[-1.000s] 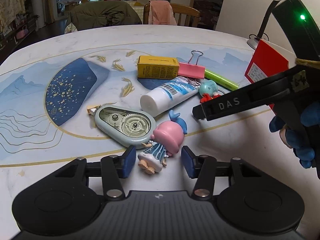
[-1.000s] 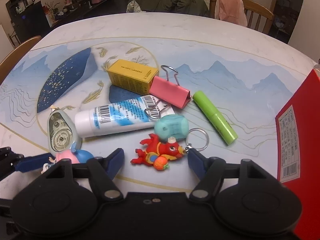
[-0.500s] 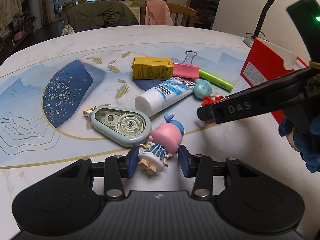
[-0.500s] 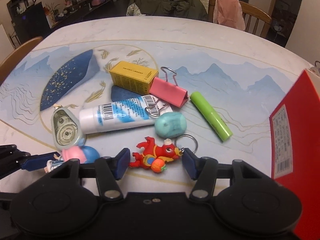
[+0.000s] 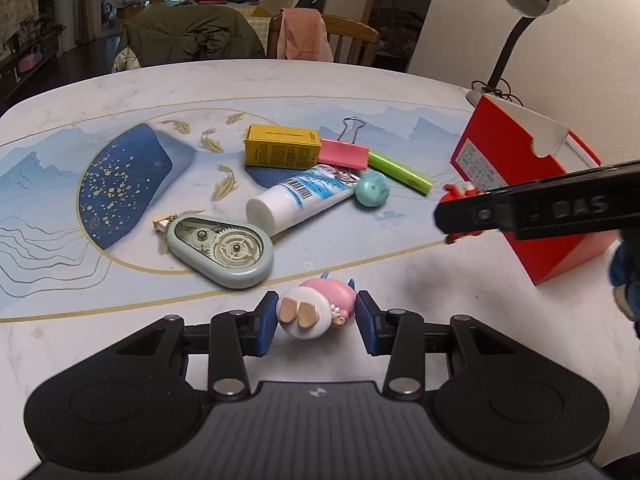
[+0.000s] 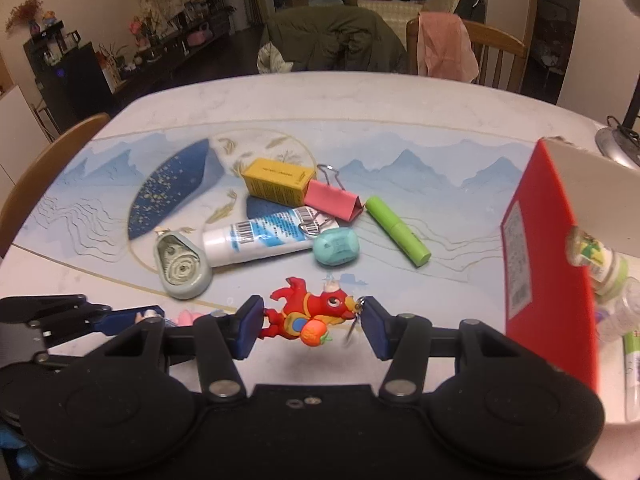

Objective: Organize rigid objects
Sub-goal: 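Grasp the pink figurine with the left tool while the right tool grasps the red dragon keychain, then carry the figurine and dragon keychain into the shoebox and open both tools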

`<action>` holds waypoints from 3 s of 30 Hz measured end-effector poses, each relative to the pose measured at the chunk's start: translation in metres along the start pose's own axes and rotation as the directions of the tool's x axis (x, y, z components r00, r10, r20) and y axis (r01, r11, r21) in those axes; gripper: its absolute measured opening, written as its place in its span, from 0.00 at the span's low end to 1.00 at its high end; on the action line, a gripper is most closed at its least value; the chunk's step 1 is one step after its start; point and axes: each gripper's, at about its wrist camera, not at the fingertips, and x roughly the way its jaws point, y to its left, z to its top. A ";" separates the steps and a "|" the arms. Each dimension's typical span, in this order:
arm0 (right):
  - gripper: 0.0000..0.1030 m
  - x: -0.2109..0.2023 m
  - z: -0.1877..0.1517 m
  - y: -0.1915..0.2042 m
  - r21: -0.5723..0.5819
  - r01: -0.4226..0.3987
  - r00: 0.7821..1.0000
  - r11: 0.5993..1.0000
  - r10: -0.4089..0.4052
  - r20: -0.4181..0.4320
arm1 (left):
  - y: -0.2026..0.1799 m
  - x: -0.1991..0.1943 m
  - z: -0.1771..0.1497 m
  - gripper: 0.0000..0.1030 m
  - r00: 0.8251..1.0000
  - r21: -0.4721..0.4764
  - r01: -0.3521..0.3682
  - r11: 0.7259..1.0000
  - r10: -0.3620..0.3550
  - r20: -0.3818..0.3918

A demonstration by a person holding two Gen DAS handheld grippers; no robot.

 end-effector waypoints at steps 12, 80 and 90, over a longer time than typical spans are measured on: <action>0.51 -0.070 -0.011 -0.020 0.046 -0.020 0.997 0.999 0.016 0.075 | -0.020 -0.033 0.010 0.39 0.998 0.005 0.042 0.999 -0.042 0.046; 0.51 -0.050 -0.017 -0.317 0.212 0.125 0.992 0.969 -0.115 -0.058 | -0.322 0.144 0.117 0.39 0.938 0.126 0.214 0.969 -0.168 -0.304; 0.52 -0.036 -0.020 -0.318 0.202 0.118 0.989 0.972 -0.097 -0.111 | -0.319 0.165 0.114 0.39 0.919 0.108 0.187 0.977 -0.135 -0.371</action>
